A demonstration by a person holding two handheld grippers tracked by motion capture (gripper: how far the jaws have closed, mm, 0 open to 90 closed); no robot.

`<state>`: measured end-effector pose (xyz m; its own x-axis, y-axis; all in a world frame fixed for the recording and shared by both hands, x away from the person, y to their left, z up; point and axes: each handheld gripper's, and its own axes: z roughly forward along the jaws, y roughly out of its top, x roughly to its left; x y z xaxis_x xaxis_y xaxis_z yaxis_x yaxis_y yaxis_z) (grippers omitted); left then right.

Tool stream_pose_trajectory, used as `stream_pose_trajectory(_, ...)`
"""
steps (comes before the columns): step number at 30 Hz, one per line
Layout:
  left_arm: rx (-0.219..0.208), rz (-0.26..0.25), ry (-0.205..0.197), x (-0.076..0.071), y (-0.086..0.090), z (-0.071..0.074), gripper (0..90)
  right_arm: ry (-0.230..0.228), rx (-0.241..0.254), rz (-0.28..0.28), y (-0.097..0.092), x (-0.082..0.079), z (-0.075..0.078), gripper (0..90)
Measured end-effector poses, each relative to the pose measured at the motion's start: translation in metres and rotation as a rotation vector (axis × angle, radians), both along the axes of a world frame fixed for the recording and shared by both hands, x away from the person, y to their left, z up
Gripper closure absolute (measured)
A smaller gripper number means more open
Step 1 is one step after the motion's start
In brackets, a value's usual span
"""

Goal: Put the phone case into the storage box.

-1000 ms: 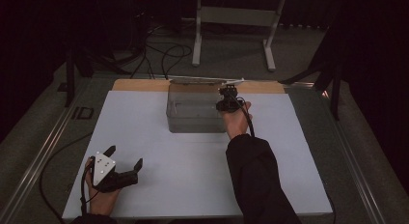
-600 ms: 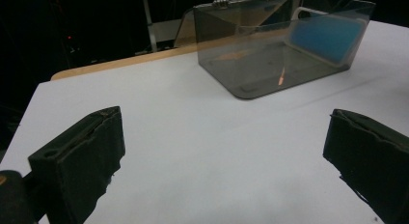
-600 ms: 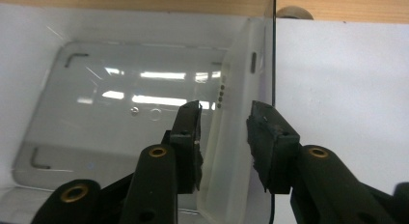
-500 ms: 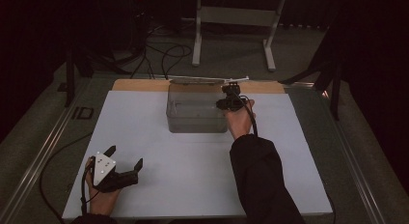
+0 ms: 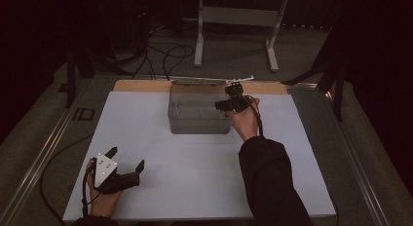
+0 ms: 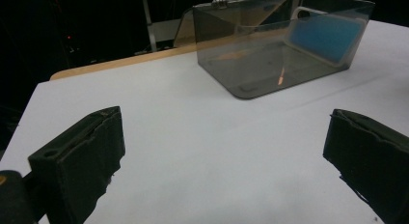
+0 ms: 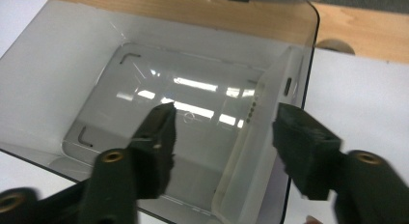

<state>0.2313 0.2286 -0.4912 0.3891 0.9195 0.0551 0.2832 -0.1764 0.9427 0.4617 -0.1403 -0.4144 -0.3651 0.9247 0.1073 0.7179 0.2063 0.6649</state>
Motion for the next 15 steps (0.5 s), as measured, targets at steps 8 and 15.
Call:
stream_pose_trajectory(8, 0.002, -0.001, 0.000, 0.0002, 0.0001, 0.0000, 1.6, -0.041, -0.010, 0.012, -0.0033, -0.0026, 0.0039, 22.4)
stream_pose_trajectory(15, 0.000, 0.000, 0.000, 0.0002, -0.0005, -0.0003, 1.5, -0.096, -0.038, 0.015, -0.0075, -0.0099, 0.0054, 10.3)
